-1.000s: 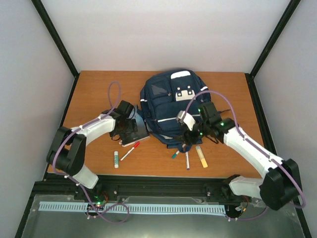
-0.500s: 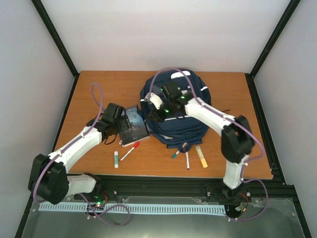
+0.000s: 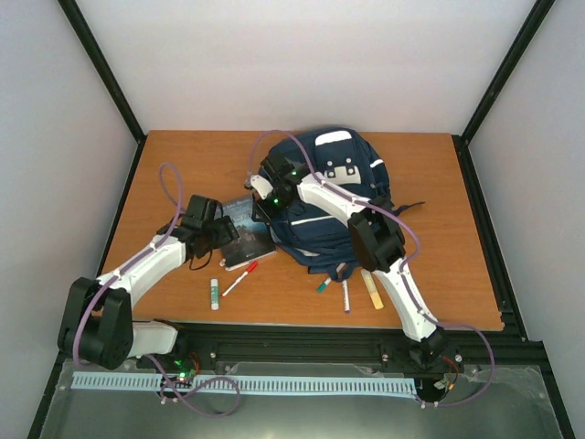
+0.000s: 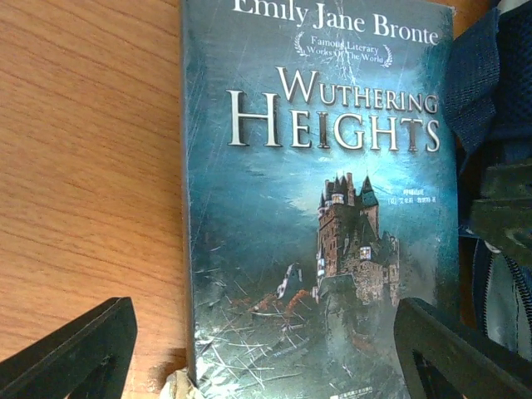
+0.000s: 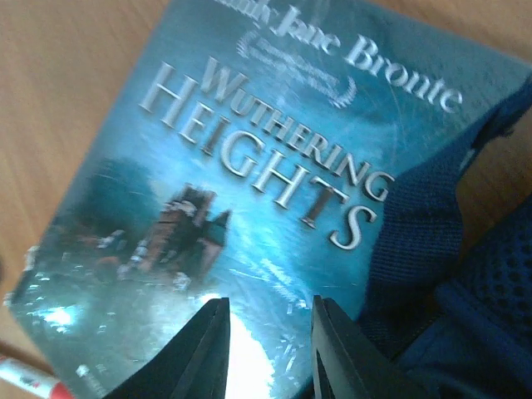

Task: Pack the student bag
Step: Move the book to the center of the board, then pick up the book from the center of the board.

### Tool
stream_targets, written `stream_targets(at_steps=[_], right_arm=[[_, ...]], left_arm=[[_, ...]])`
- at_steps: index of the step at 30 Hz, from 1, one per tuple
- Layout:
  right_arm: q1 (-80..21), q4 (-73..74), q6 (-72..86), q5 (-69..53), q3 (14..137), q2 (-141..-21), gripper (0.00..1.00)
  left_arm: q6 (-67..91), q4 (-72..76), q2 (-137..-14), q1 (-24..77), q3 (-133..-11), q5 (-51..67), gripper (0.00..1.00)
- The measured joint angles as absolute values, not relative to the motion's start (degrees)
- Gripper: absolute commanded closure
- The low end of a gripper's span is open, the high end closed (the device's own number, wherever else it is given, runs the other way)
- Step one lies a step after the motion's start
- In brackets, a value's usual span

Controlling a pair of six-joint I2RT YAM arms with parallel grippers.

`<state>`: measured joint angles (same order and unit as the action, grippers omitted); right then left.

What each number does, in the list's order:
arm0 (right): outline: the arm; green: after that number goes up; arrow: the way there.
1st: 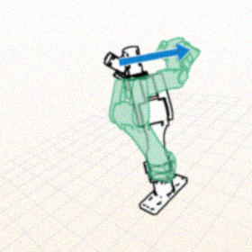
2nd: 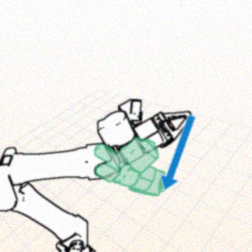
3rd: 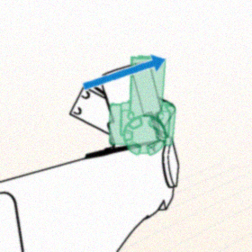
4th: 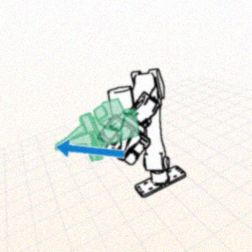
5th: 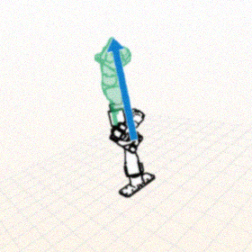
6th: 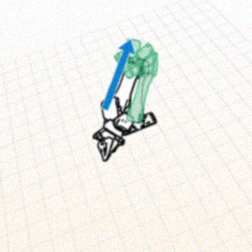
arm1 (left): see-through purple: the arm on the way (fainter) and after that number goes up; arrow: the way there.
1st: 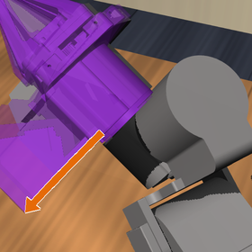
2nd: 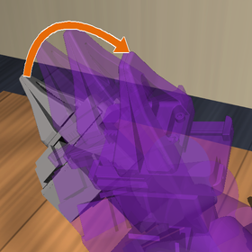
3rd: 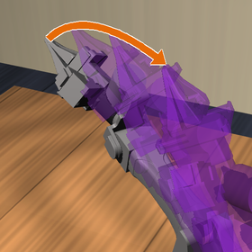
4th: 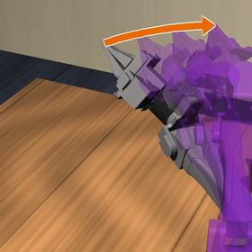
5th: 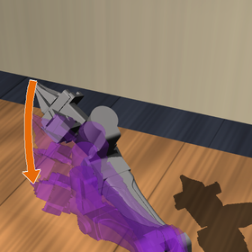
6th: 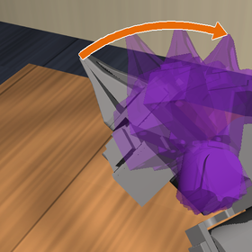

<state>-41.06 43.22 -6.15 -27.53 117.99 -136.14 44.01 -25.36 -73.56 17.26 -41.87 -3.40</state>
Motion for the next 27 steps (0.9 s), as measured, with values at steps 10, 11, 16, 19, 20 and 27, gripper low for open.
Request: stream_targets(at_steps=[10,11,16,19,20,27], right_arm=[[-41.45,46.33,-3.33,-20.78,120.73,-140.09,0.47],[-41.54,46.48,-3.14,-20.08,120.73,-140.09,0.46],[-41.3,46.74,-2.87,-17.26,120.57,-140.09,0.53],[-40.93,46.26,-2.57,-17.39,119.74,-140.09,0.62],[-40.86,46.04,-2.44,-17.78,119.59,-140.09,0.64],[-40.34,45.36,-2.33,-20.82,119.04,-140.09,0.73]], left_arm=[[44.01,-24.12,-75.99,16.62,-41.04,-2.22,0.12],[44.01,-23.9,-76.51,16.53,-40.99,-2.0,0.12],[44.45,-22.28,-80.23,15.77,-40.99,-0.56,0.08],[44.91,-21.26,-82.37,14.81,-40.99,0.3,0.07],[45.1,-20.82,-83.05,14.28,-40.99,0.78,0.07],[45.89,-15.14,-86.13,9.87,-41.32,5.76,0.1]])
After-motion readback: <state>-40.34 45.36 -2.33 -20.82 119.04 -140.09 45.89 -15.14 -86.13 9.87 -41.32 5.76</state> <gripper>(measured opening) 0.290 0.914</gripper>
